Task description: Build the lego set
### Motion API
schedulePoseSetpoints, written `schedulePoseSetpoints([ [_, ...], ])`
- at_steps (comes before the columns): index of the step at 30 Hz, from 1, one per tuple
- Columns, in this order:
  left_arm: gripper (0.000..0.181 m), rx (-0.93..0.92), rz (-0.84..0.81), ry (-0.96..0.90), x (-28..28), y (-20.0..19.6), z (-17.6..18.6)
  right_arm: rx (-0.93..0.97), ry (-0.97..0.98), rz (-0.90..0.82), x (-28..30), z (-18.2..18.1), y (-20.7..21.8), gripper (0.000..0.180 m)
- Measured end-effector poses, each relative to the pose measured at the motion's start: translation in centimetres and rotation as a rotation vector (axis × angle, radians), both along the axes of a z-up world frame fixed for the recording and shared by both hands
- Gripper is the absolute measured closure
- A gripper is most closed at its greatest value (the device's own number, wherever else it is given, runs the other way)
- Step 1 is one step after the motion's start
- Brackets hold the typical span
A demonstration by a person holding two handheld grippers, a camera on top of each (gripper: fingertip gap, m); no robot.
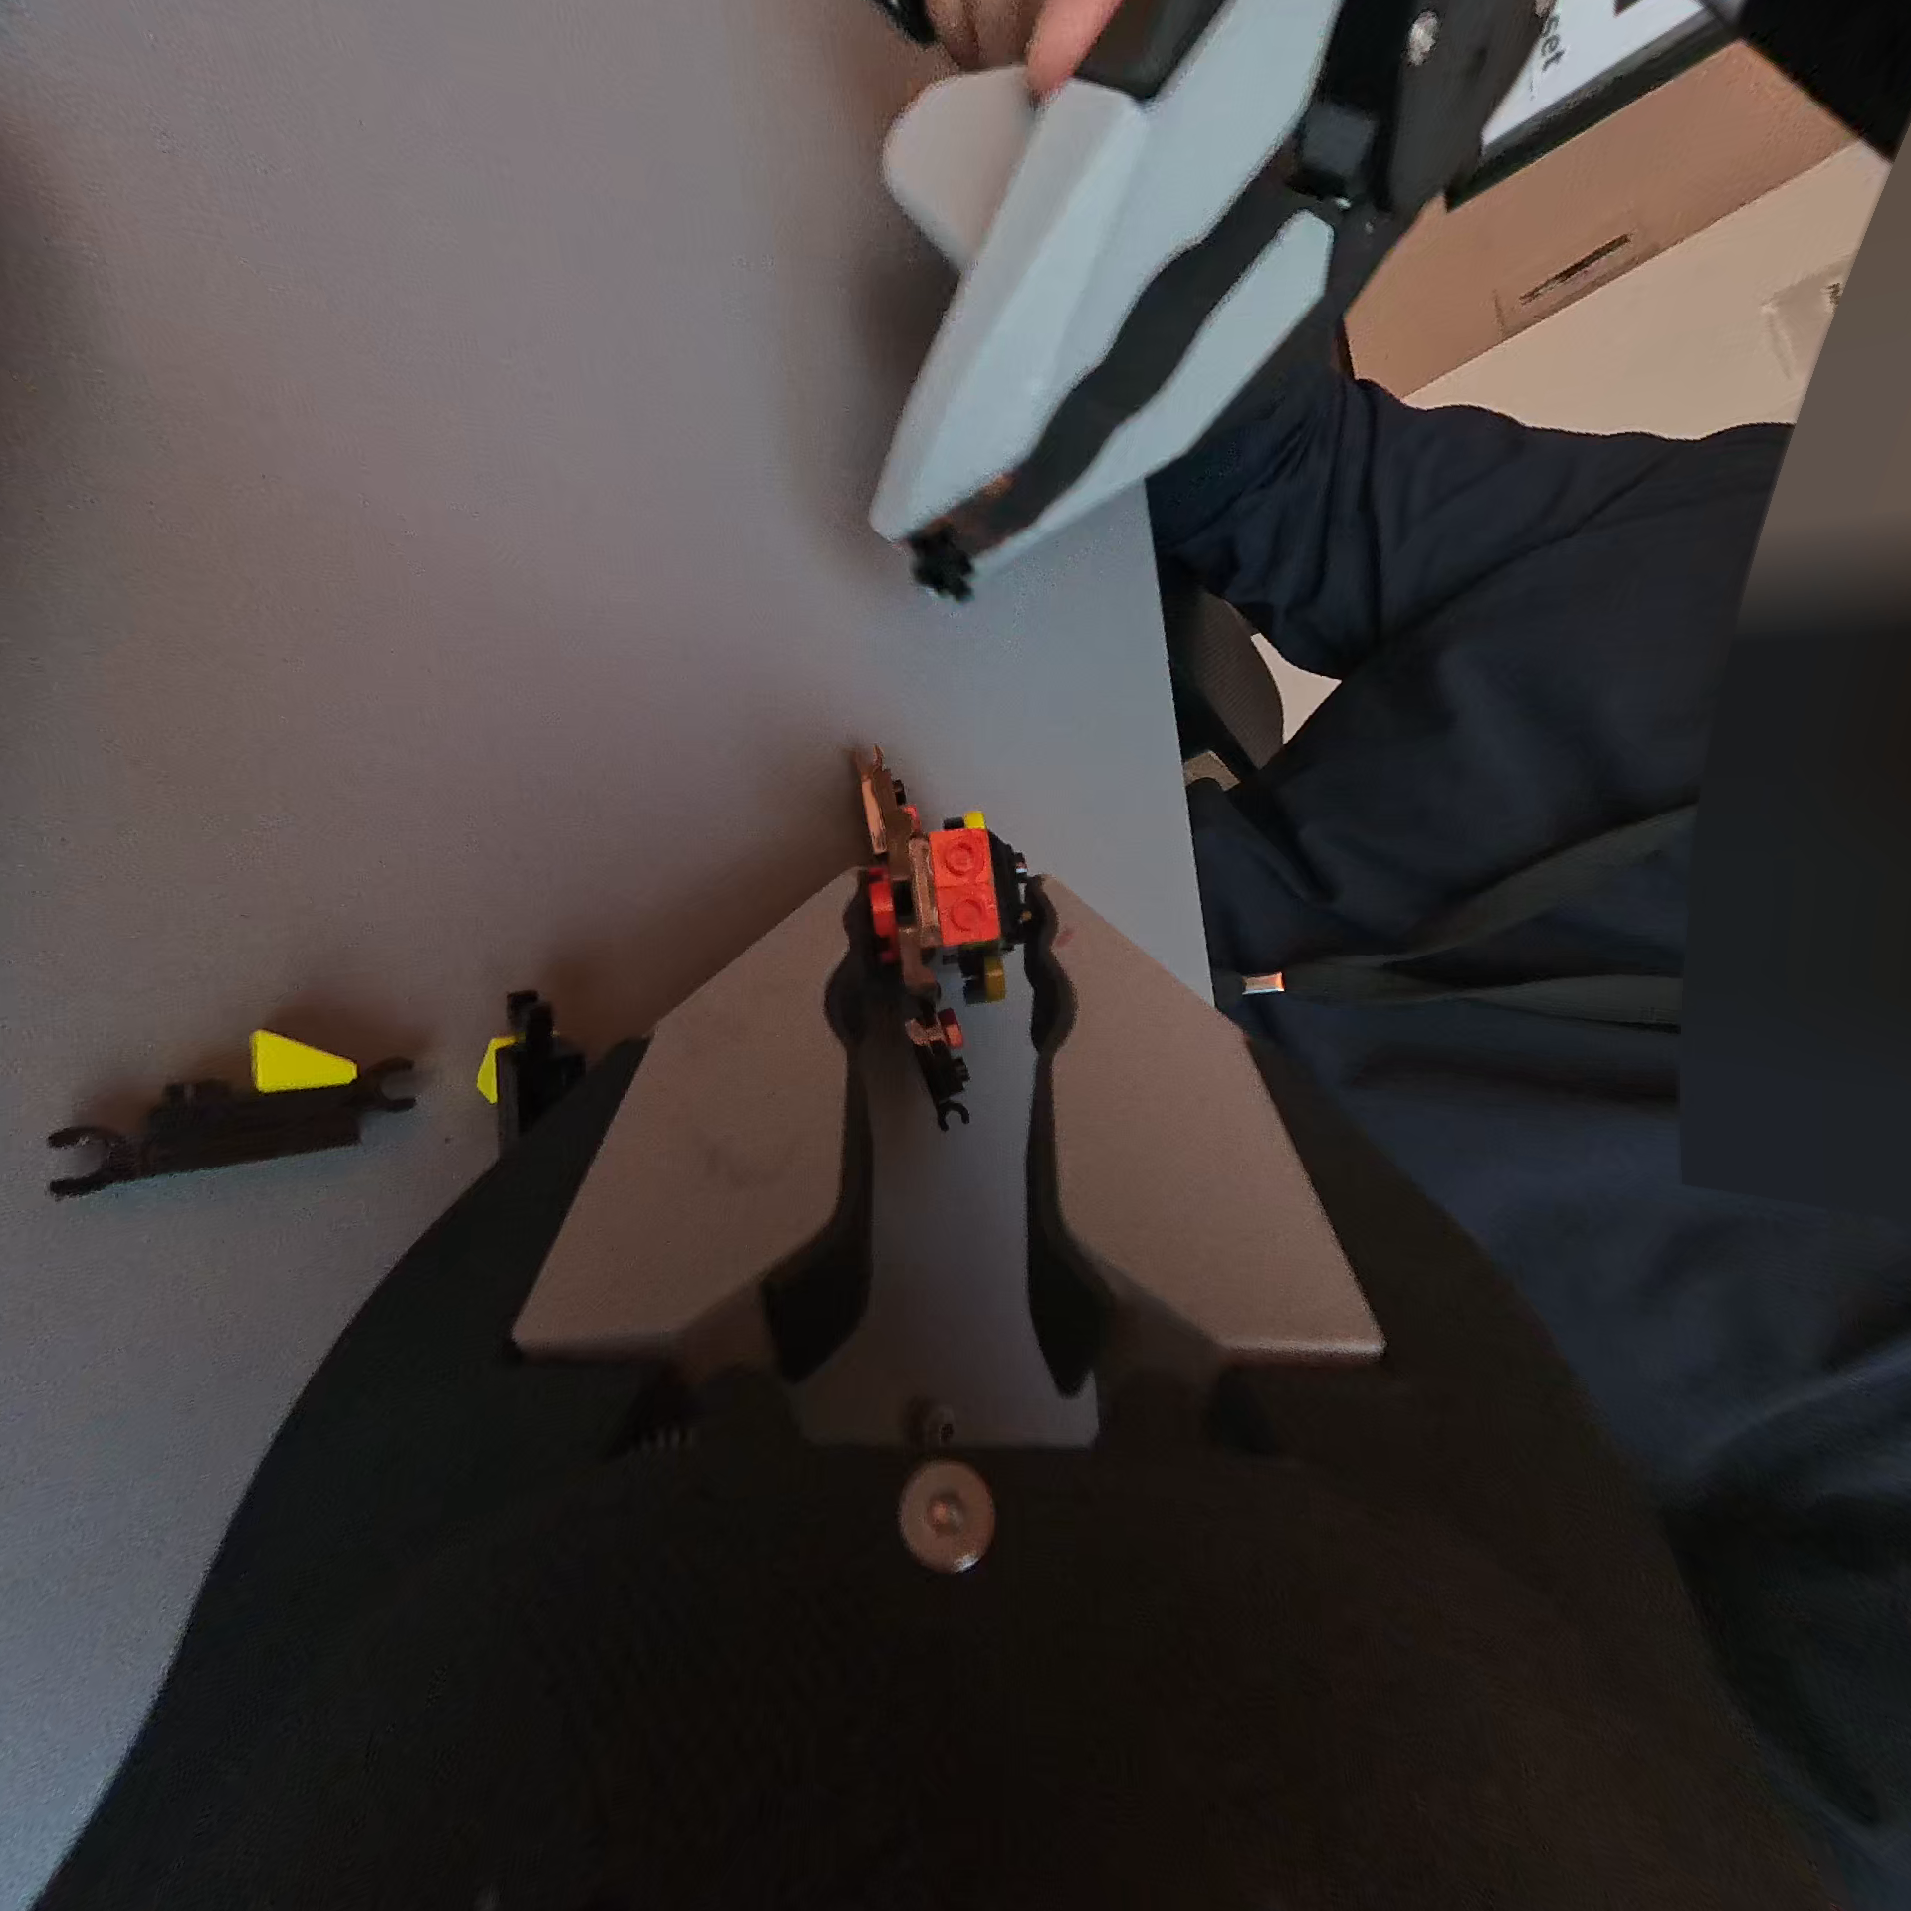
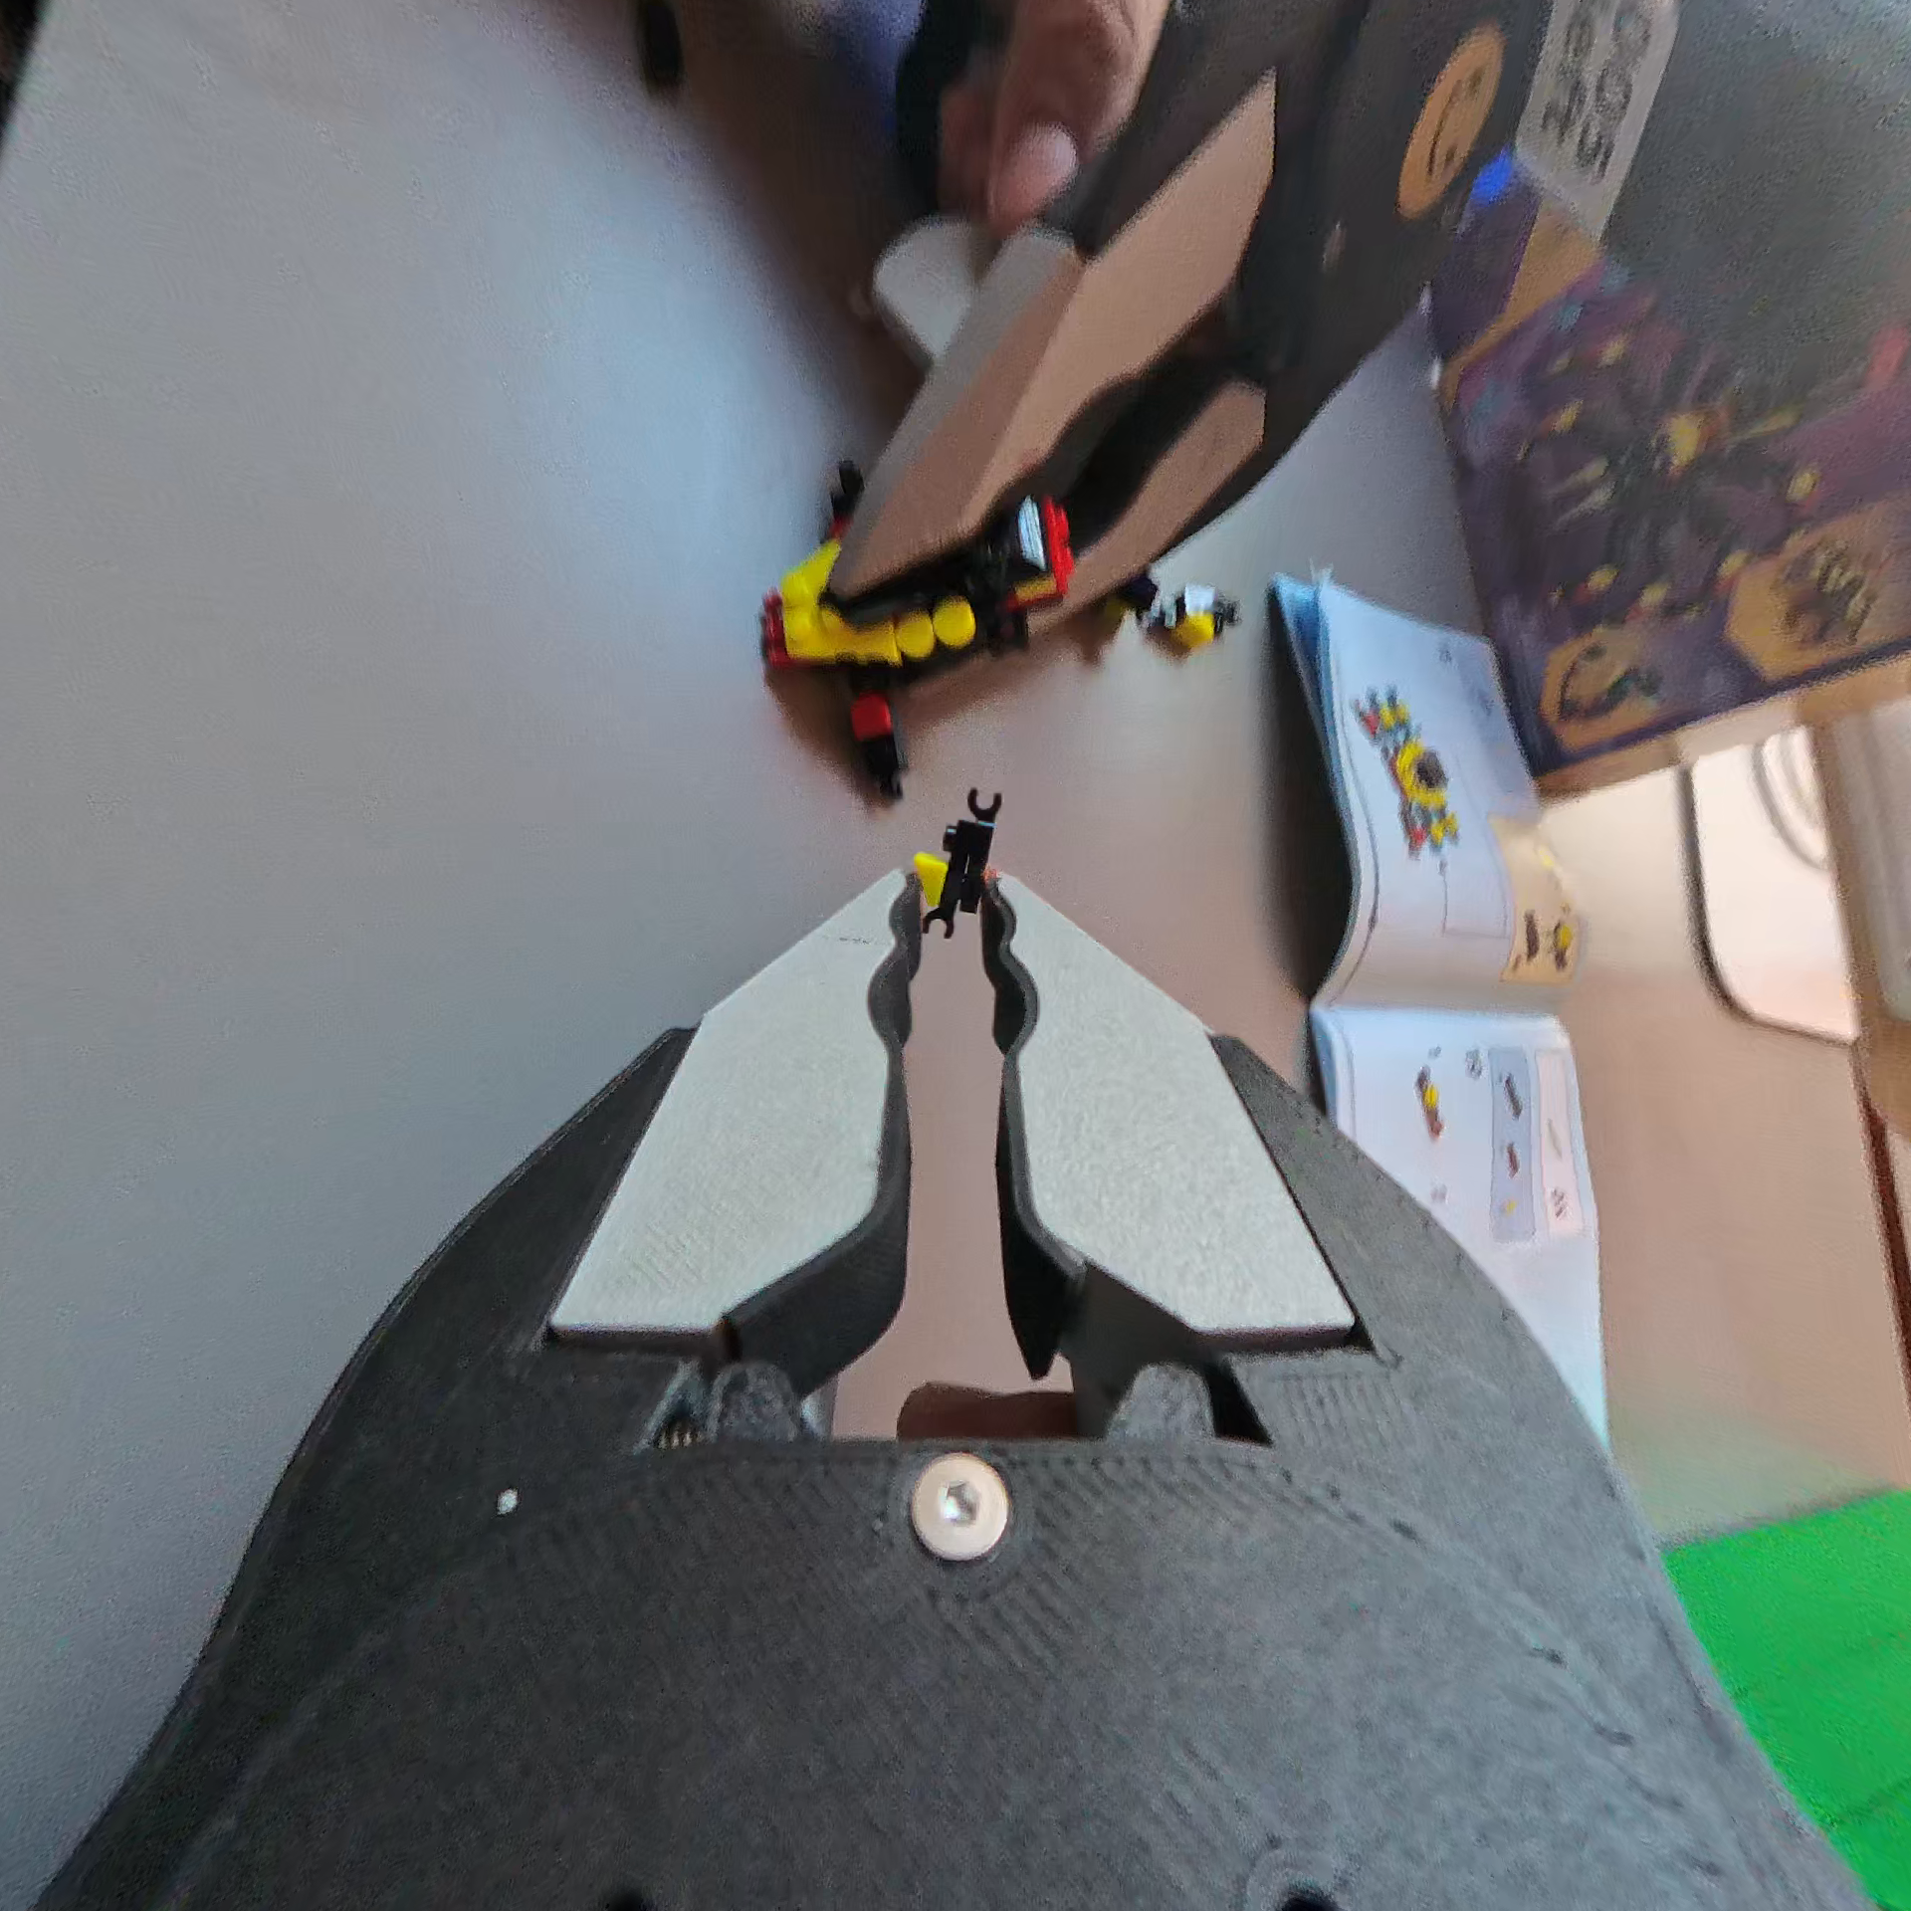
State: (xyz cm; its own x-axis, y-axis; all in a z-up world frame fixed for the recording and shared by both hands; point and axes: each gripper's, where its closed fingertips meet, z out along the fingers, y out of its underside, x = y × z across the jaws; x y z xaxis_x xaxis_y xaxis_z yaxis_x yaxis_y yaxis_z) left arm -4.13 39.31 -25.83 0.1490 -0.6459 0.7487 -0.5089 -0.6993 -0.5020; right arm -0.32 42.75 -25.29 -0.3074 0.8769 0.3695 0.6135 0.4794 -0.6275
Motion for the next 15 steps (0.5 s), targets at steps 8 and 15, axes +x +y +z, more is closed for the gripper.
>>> schedulePoseSetpoints([
  [8,0.155,-0.002,-0.031,-0.036,0.1,-0.3,0.3,-0.128,-0.112,-0.033,1.4,-2.0,0.3,0.171],
  [15,0.155,0.012,-0.033,-0.033,0.4,-0.7,0.3,-0.220,-0.095,-0.073,1.0,-2.2,0.6,0.171],
])
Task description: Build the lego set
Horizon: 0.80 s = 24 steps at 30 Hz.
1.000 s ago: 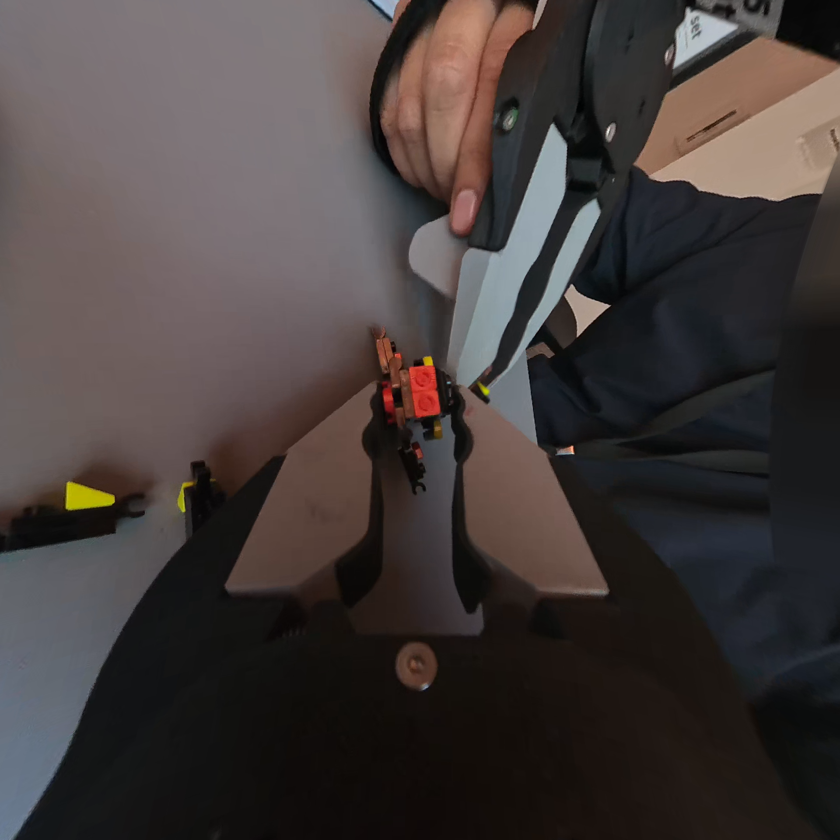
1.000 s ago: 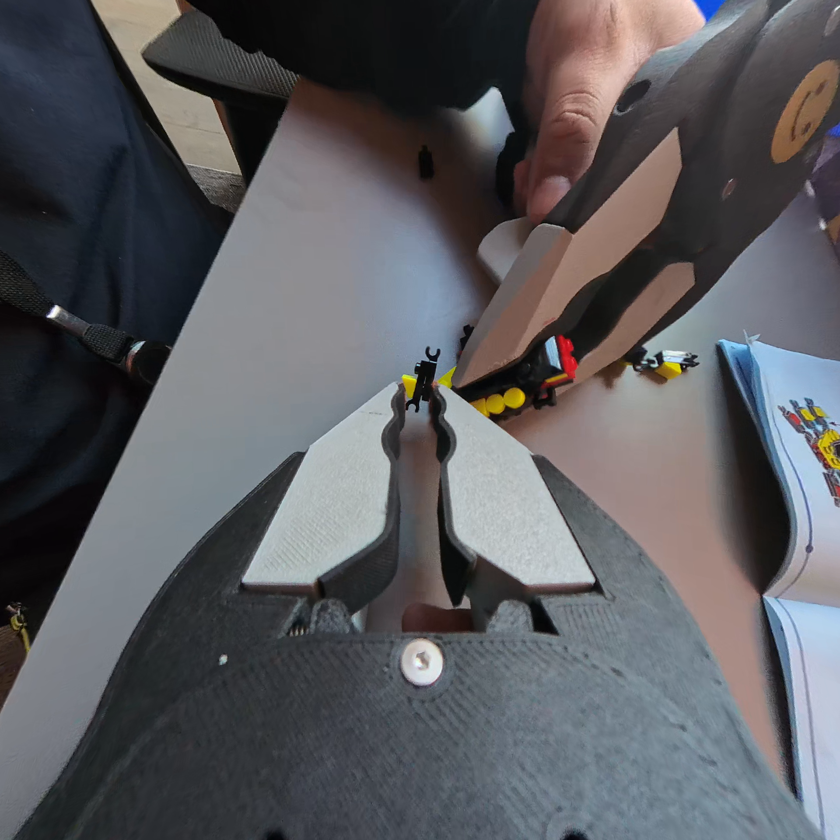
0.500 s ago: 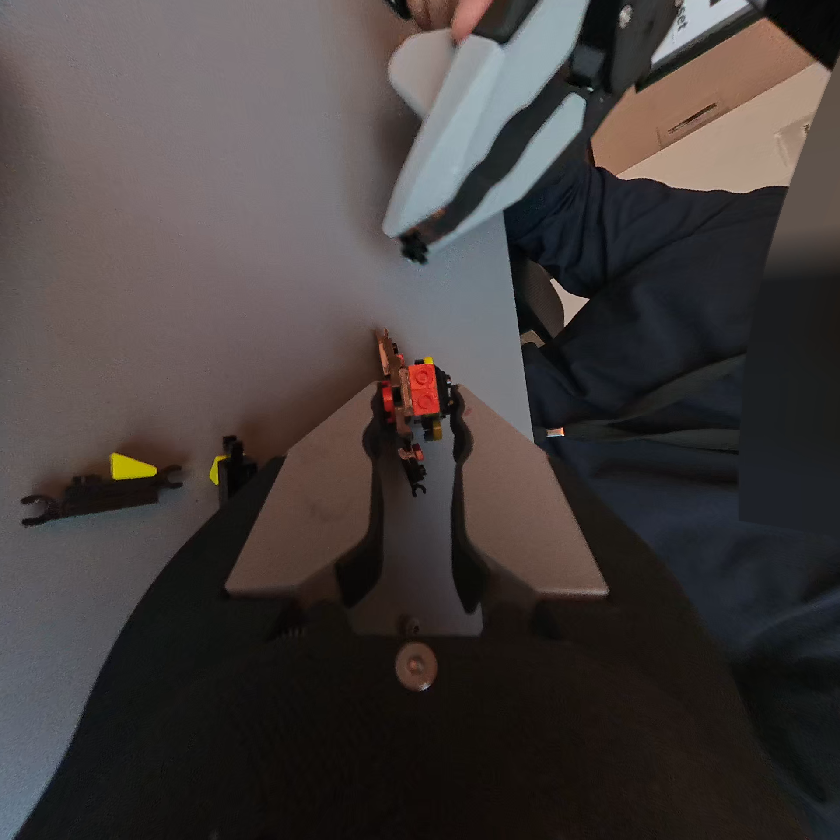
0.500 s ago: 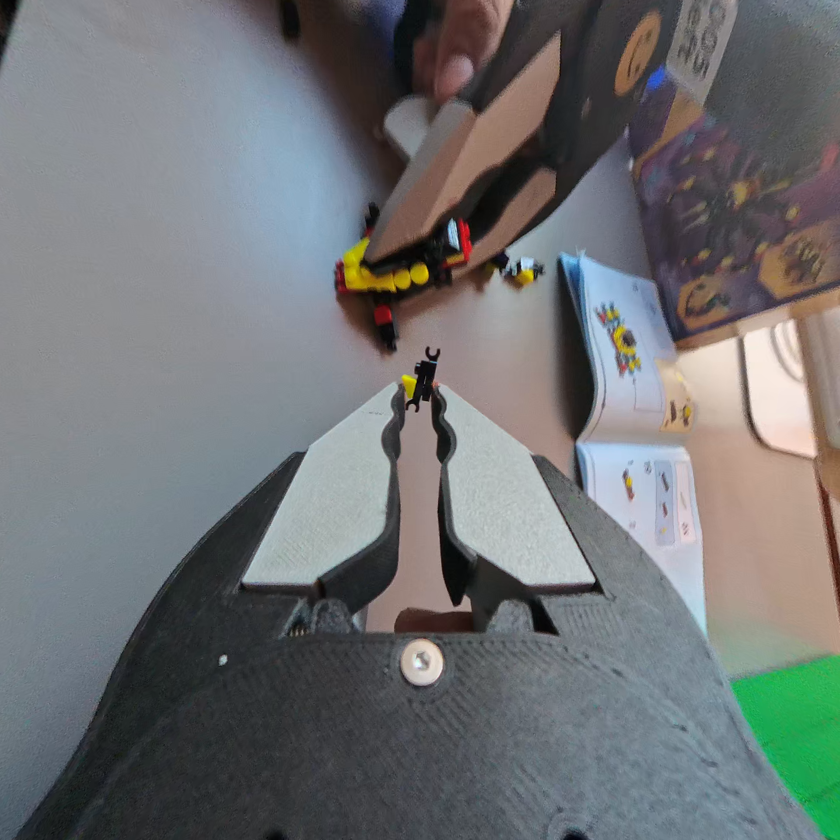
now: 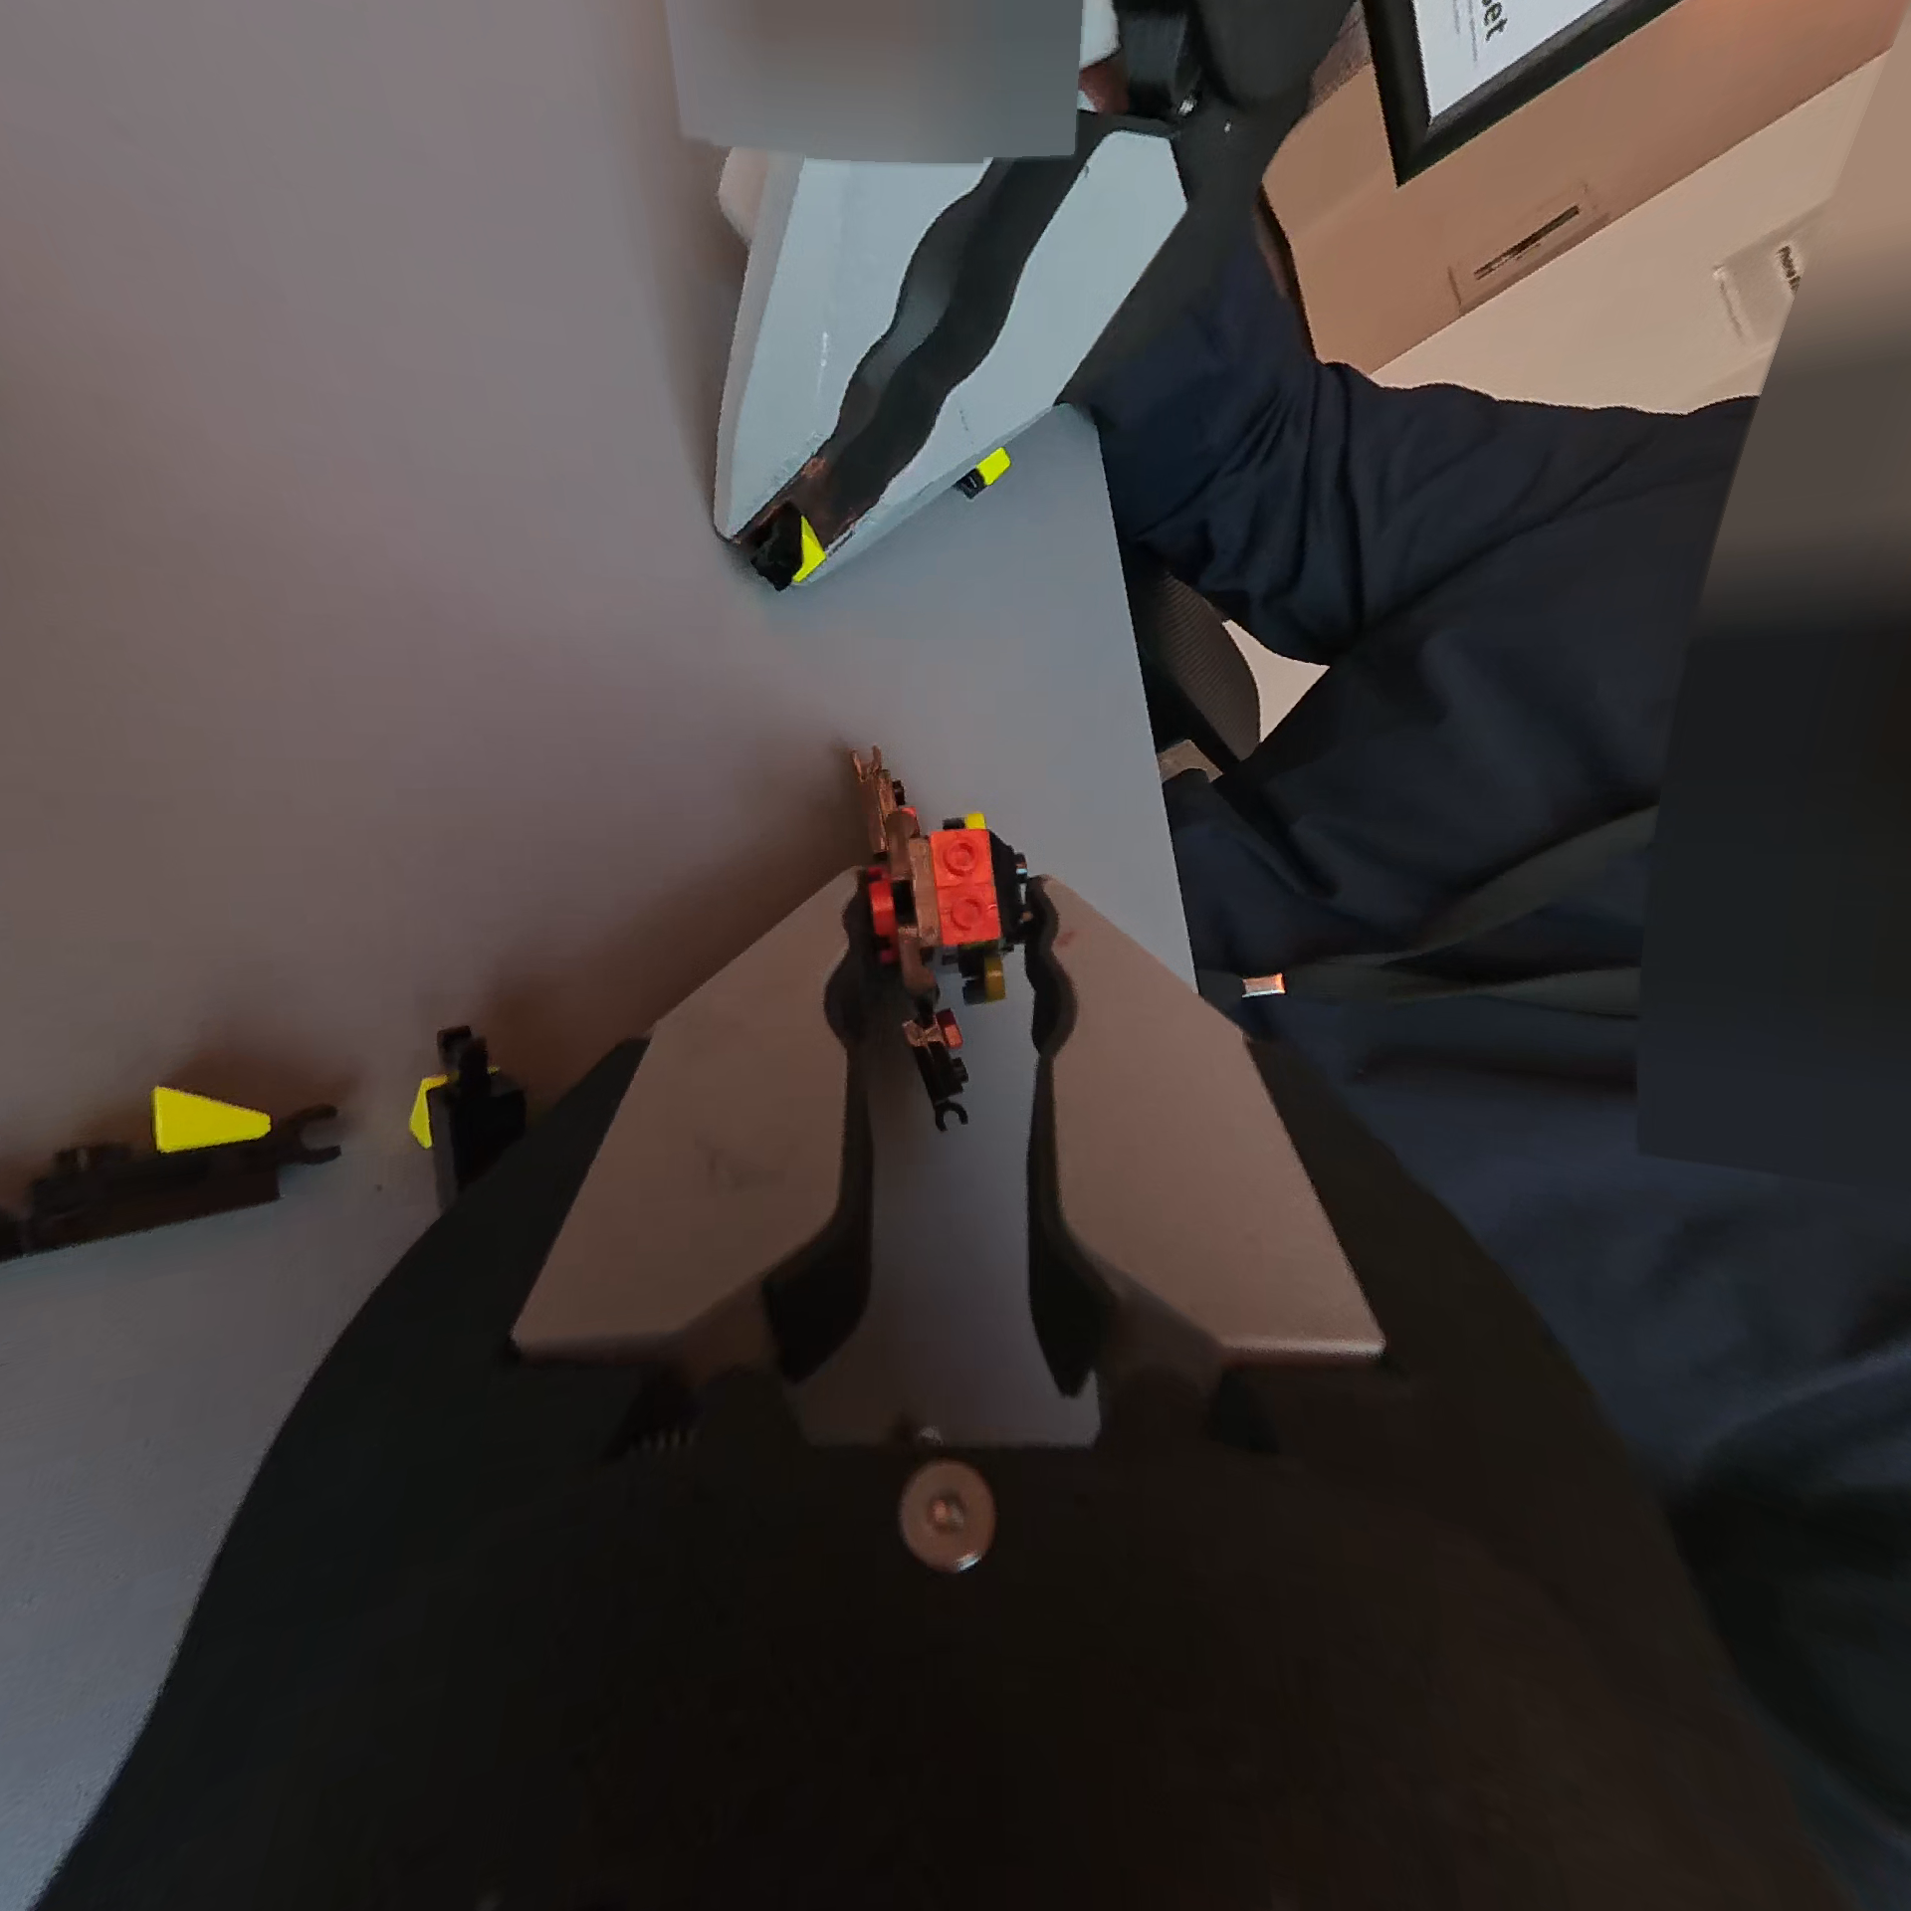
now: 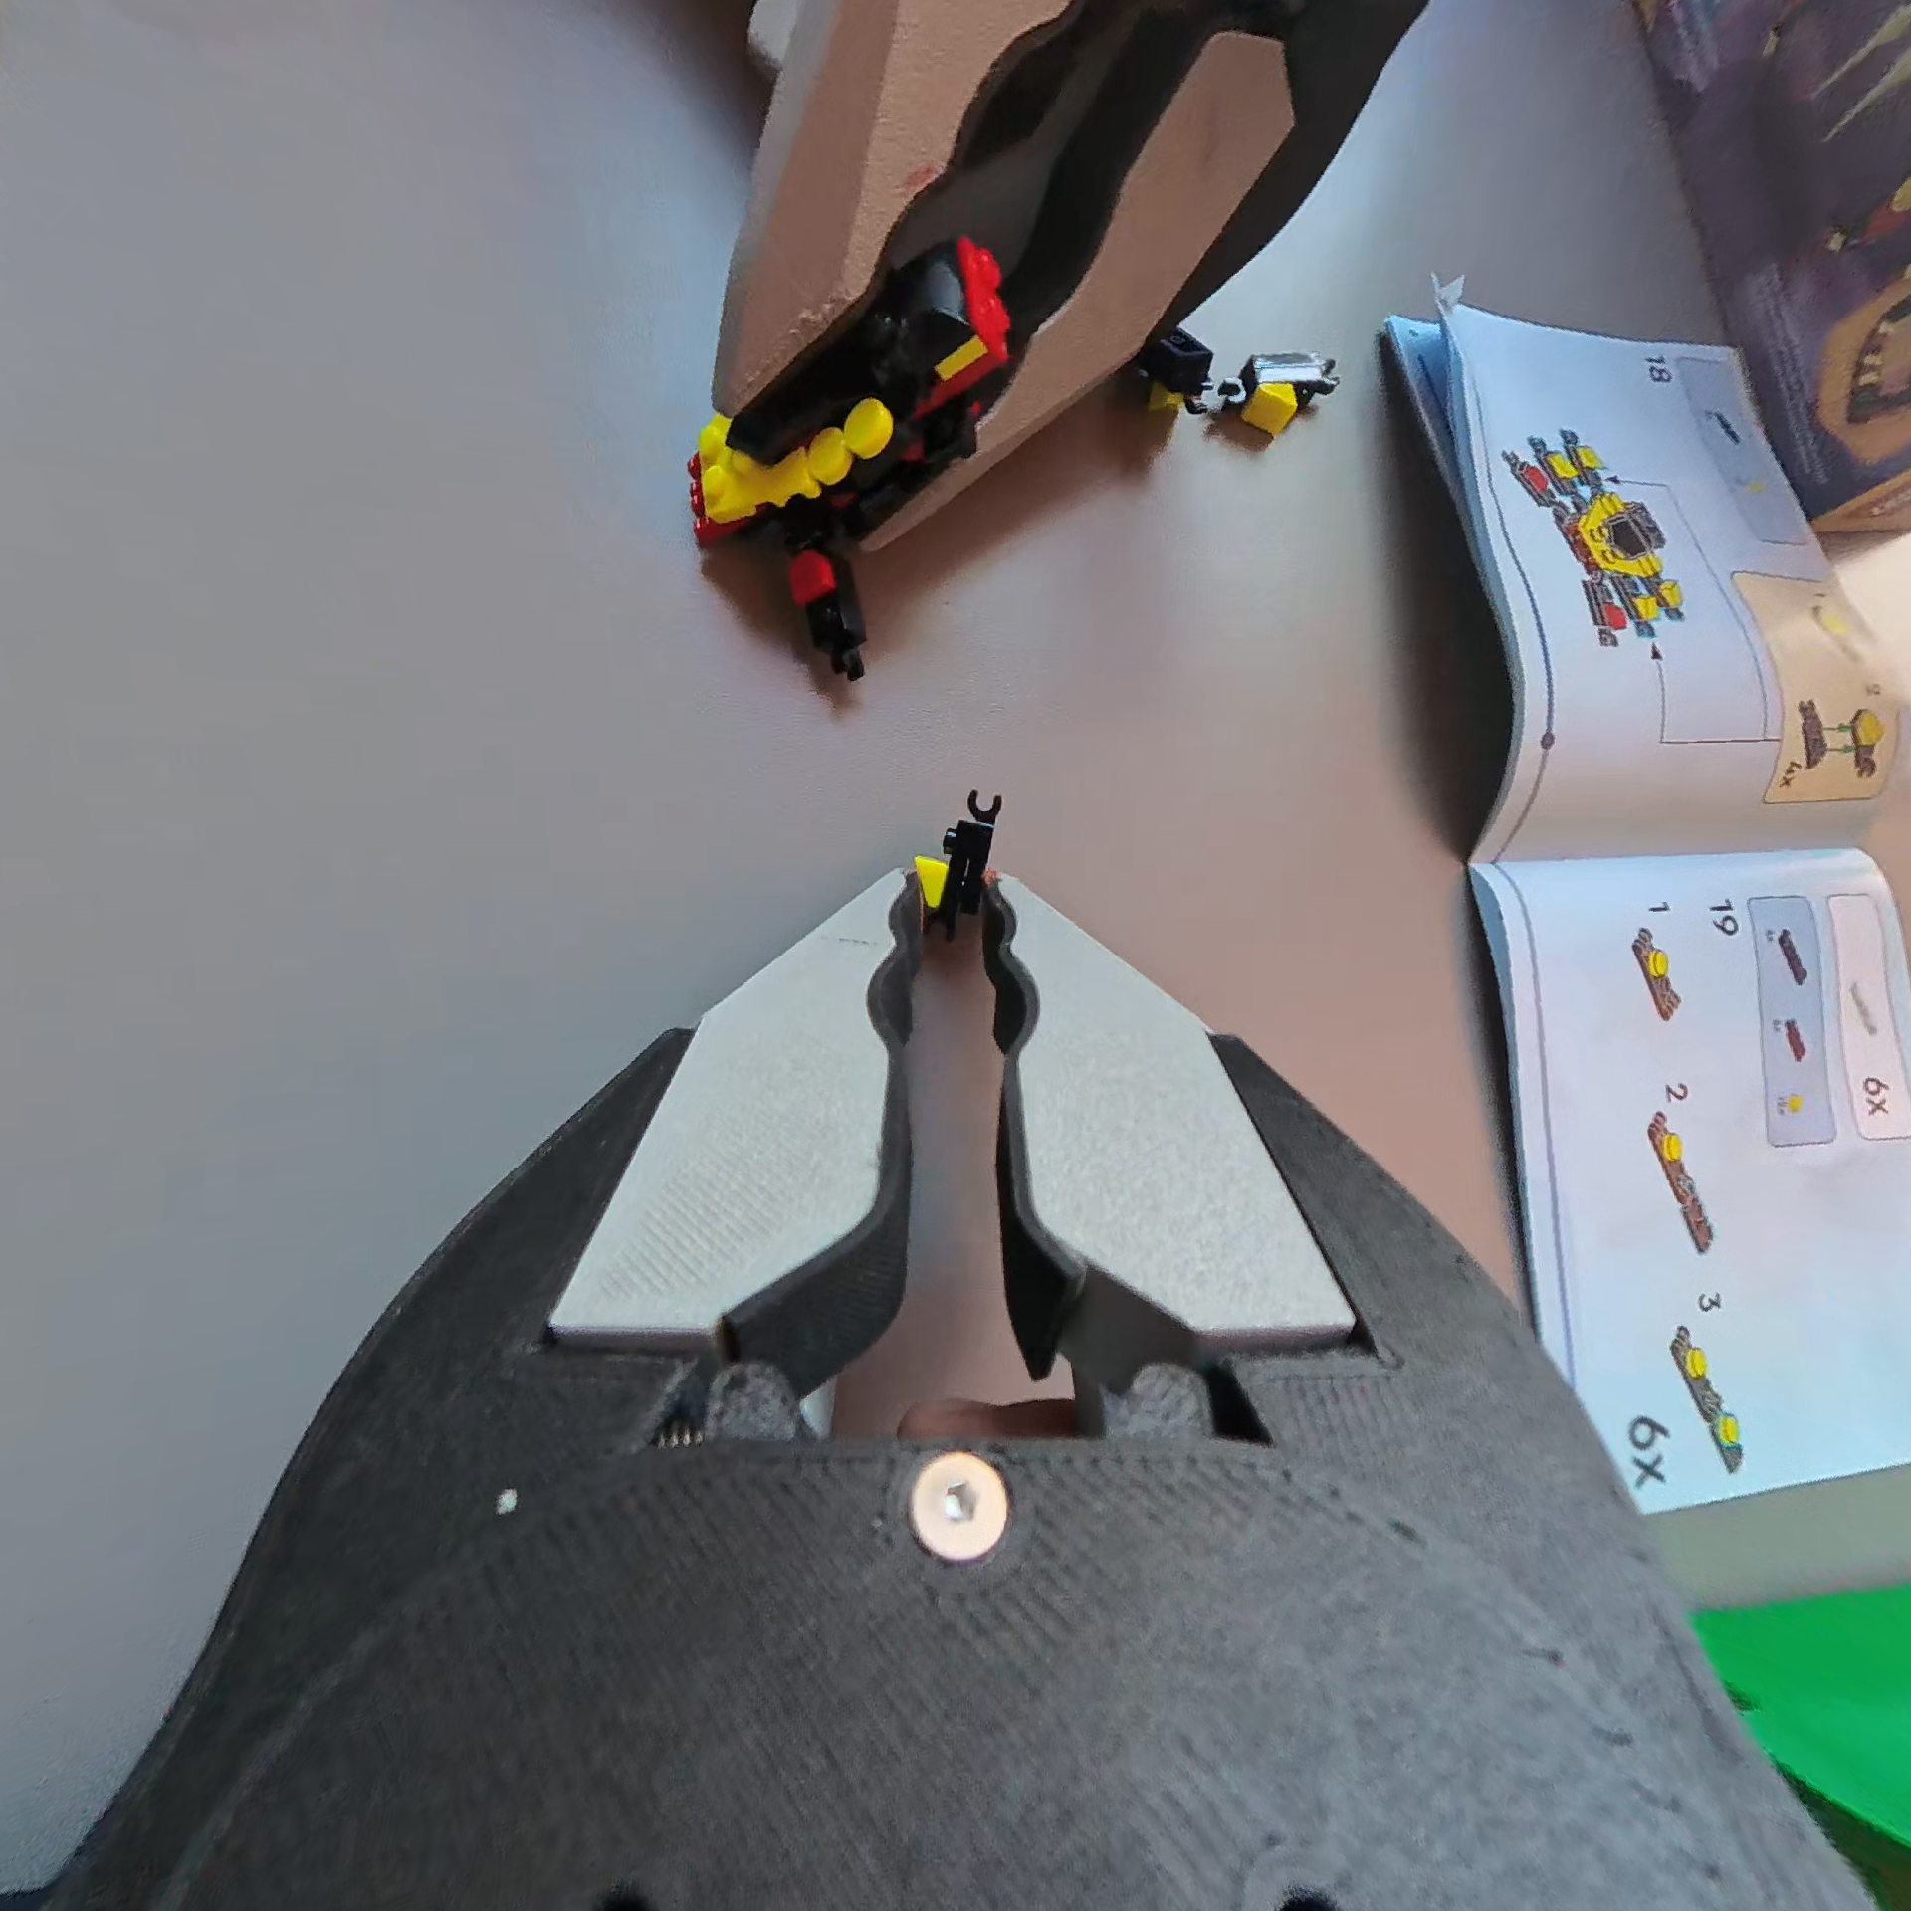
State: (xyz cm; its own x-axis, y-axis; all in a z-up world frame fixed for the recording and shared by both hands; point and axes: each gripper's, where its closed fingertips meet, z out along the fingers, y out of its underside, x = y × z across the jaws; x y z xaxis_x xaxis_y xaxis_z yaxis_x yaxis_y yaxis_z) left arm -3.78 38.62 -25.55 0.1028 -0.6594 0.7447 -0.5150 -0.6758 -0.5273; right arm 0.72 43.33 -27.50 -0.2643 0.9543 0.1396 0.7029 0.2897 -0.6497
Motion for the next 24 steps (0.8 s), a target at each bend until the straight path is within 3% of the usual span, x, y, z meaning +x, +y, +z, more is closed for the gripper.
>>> schedulePoseSetpoints([
  [9,0.155,0.145,0.010,0.015,-0.2,0.3,0.3,-0.145,0.002,-0.055,0.1,0.0,0.3,0.171],
  [17,0.155,0.105,0.028,0.026,-0.2,0.2,0.0,-0.081,0.071,-0.011,-0.2,1.2,0.0,0.171],
  [24,0.155,0.282,-0.006,-0.014,0.2,0.2,1.3,-0.433,0.155,-0.014,-0.9,3.7,-1.5,0.171],
])
